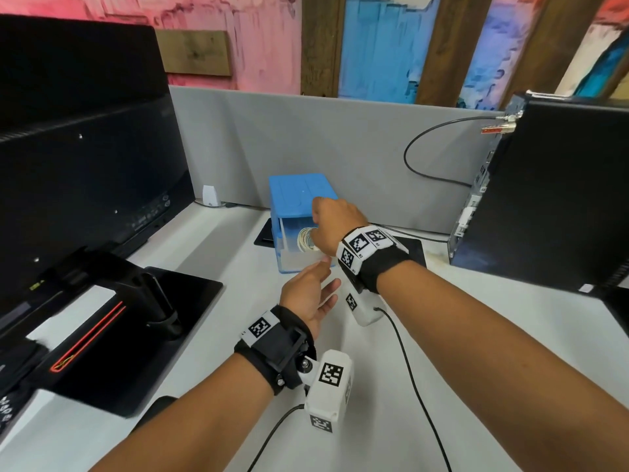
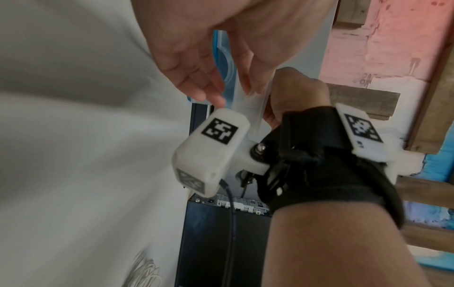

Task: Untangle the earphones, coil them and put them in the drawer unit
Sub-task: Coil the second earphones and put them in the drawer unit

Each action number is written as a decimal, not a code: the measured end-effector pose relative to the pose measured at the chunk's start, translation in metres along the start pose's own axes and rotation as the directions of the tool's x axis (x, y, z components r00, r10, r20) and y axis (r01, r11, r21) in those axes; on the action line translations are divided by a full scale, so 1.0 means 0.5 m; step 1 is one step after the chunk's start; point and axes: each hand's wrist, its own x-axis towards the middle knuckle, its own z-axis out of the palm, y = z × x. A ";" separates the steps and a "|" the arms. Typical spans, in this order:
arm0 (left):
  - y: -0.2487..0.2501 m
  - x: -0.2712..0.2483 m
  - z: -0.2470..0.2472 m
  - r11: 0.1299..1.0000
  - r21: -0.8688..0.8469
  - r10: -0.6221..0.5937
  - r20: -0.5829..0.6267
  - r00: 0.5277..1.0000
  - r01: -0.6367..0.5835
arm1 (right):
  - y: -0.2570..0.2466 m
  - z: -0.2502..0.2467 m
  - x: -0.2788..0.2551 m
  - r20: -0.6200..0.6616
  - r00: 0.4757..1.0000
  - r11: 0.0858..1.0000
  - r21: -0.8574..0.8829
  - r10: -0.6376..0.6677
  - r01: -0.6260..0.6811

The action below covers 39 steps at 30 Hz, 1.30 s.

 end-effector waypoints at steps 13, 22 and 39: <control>0.034 0.034 0.002 1.000 -0.010 0.008 0.001 1.000 -0.008 | 0.007 0.025 0.011 0.084 0.990 0.991 0.084 -0.111 0.104; 0.047 0.068 0.010 0.999 -0.019 0.035 -0.061 0.998 -0.036 | -0.008 0.025 0.023 0.116 0.983 0.980 -0.125 -0.143 0.157; 0.078 0.128 0.062 0.990 -0.143 -0.011 -0.074 0.997 0.001 | 0.267 -0.141 -0.170 -0.076 0.984 0.986 0.058 0.159 -0.155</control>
